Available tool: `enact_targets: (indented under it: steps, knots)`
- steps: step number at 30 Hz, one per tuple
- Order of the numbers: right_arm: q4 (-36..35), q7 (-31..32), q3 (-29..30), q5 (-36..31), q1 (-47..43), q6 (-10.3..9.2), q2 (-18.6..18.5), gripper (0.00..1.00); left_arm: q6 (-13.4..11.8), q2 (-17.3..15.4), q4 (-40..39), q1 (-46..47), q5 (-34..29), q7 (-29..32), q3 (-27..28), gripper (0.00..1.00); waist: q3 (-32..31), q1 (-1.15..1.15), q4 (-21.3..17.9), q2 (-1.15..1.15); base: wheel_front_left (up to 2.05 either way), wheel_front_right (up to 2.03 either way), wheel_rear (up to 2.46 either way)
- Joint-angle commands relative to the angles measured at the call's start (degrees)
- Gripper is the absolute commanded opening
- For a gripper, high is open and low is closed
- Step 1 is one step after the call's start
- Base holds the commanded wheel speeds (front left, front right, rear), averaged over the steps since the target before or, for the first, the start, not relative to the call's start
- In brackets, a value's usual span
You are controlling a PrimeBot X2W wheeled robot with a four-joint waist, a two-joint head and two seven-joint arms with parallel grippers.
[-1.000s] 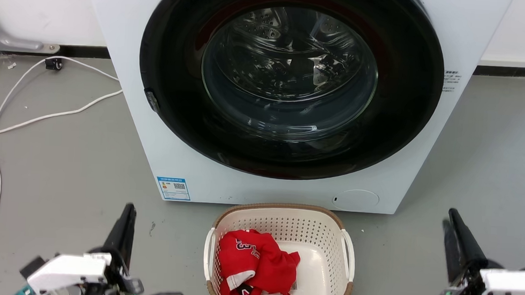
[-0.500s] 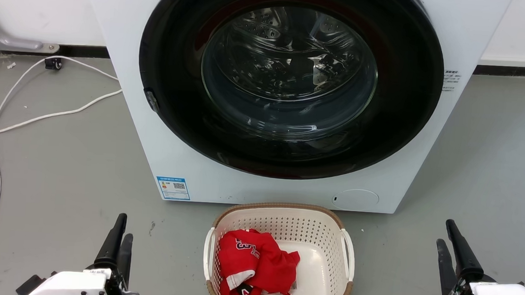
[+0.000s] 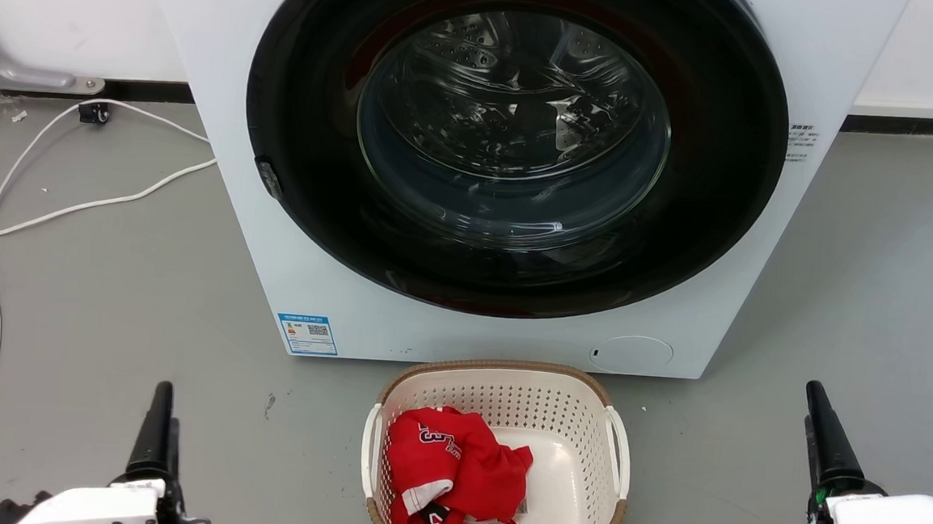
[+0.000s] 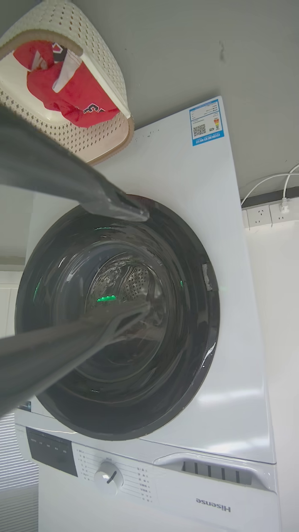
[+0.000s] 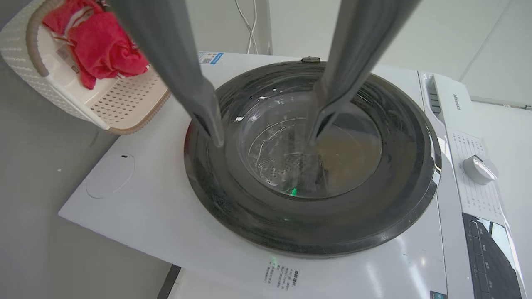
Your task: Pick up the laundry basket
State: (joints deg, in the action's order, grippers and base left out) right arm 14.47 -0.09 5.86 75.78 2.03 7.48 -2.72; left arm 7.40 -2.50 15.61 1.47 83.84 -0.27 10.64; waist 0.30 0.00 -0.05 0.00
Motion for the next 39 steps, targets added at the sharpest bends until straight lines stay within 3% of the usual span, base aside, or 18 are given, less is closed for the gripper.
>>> enact_targets:
  steps: [1,8,16,30,39]
  knots:
    - [-1.82,-0.80,-0.08,-3.37,0.43,0.00,-0.21,1.00,0.04,-0.22,-1.28,0.60,-1.55,-0.71,1.11,1.00,0.01,0.00,0.02,0.00,0.00,0.00,0.00]
    - [-6.17,-2.57,-1.23,-16.23,0.43,0.01,-0.22,1.00,0.04,-0.24,-6.27,0.18,-13.64,-2.43,3.05,1.00,0.16,0.00,0.06,0.00,0.00,0.00,0.00]
    - [-11.31,-4.15,-4.45,-31.36,0.74,0.01,-0.22,1.00,-2.92,-0.28,-11.96,-0.86,-22.71,-4.05,2.16,1.00,0.36,0.00,0.03,0.00,0.00,0.00,0.00]
    - [-12.77,-6.67,-5.98,-47.89,-1.50,0.01,-0.23,1.00,-1.82,-0.33,-16.25,-4.06,-40.71,-6.54,-5.98,1.00,0.21,0.00,-0.26,0.00,0.00,0.00,0.00]
    - [-11.99,-8.15,-6.04,-54.35,-2.12,0.01,-0.24,1.00,-3.06,-0.49,-19.13,-4.90,-54.97,-7.98,-11.07,1.00,0.35,0.00,-0.54,0.00,0.00,0.00,0.00]
